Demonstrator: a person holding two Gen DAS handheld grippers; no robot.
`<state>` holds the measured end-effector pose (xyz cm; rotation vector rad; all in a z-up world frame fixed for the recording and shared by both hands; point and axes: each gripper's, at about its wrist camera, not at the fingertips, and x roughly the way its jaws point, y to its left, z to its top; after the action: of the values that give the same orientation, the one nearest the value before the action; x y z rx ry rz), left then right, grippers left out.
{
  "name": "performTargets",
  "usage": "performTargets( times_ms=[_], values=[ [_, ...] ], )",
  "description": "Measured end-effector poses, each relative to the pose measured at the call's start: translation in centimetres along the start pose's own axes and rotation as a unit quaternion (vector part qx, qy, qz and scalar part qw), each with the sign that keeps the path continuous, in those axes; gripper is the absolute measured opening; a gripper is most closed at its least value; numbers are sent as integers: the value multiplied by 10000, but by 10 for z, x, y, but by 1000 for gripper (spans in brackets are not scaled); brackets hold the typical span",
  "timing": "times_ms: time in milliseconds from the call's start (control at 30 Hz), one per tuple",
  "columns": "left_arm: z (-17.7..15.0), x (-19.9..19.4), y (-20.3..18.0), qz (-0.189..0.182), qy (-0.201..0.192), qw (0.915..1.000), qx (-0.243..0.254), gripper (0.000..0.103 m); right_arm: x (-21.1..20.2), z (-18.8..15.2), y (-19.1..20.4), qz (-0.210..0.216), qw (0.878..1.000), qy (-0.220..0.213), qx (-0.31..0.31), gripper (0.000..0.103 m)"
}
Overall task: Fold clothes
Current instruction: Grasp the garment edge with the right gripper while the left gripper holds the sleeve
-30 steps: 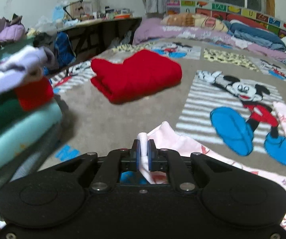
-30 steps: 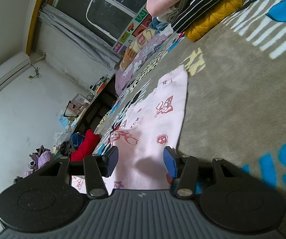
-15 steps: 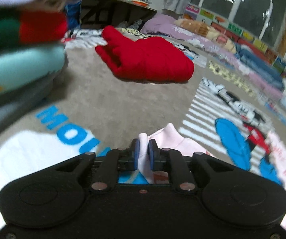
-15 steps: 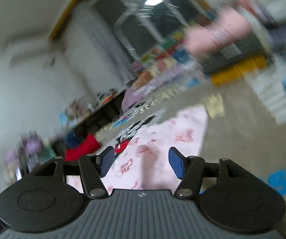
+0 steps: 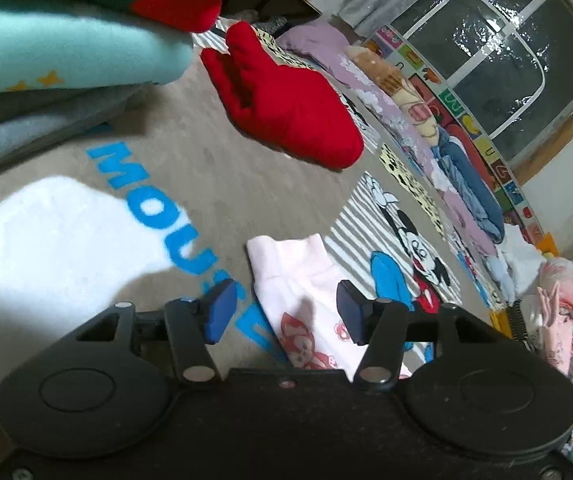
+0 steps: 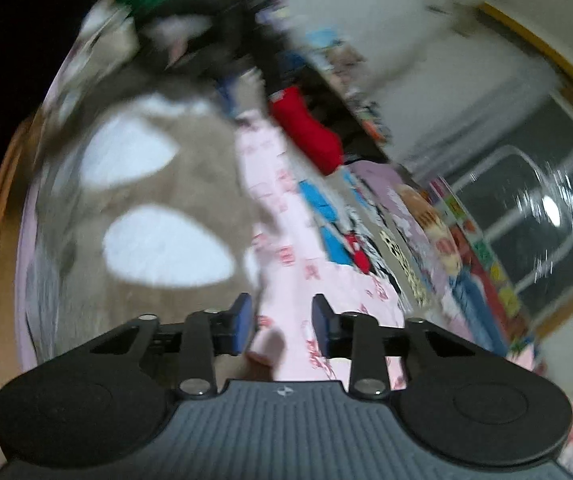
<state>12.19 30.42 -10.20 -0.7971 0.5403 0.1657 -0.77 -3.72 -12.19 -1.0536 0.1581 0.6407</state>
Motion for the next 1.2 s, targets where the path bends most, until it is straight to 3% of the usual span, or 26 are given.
performTargets(
  times_ms=[133, 300, 500, 767, 800, 833, 867, 900, 967, 1000, 1067, 1100, 1133, 1200],
  values=[
    [2, 0, 8, -115, 41, 9996, -244, 54, 13, 16, 13, -13, 9966, 205, -795, 29],
    [-5, 1, 2, -73, 52, 9999, -63, 54, 34, 30, 30, -54, 9879, 460, -1482, 29],
    [-8, 5, -4, -132, 82, 9999, -7, 54, 52, 33, 28, -129, 9861, 703, -1499, 26],
    [-8, 13, -8, -127, 26, 9999, 52, 54, 66, 30, 19, 118, 9827, 759, -1688, 18],
    [-8, 14, -10, -107, 8, 9999, 89, 52, 67, 31, 16, 185, 9841, 779, -1584, 15],
    [-9, 15, -12, -35, -29, 9998, 189, 34, 68, 32, 11, 277, 9866, 798, -1399, 8],
    [-10, 17, -13, 70, -56, 9994, 332, 24, 67, 33, 4, 381, 9900, 786, -1108, 7],
    [-10, 18, -14, 146, -83, 9989, 427, 7, 65, 35, -8, 524, 9940, 737, -608, 7],
    [-9, 19, -11, 98, -136, 9994, 317, 4, 58, 35, -41, 983, 9912, 518, 716, 7],
    [-7, 17, -11, 36, -181, 9995, 272, 3, 52, 31, -62, 1357, 9785, 307, 1520, 8],
    [-5, 14, -13, -2, -242, 9992, 307, 3, 43, 20, -90, 2035, 9451, -112, 2553, 7],
    [-4, 14, -13, -7, -256, 9992, 319, 3, 41, 14, -98, 2198, 9326, -173, 2858, 7],
    [-4, 16, -13, 29, -223, 9993, 315, 3, 42, 10, -100, 2195, 9294, -90, 2967, 7],
    [-5, 21, -11, 136, -107, 9995, 271, 3, 44, 2, -98, 2066, 9327, 113, 2955, 8]
  ],
)
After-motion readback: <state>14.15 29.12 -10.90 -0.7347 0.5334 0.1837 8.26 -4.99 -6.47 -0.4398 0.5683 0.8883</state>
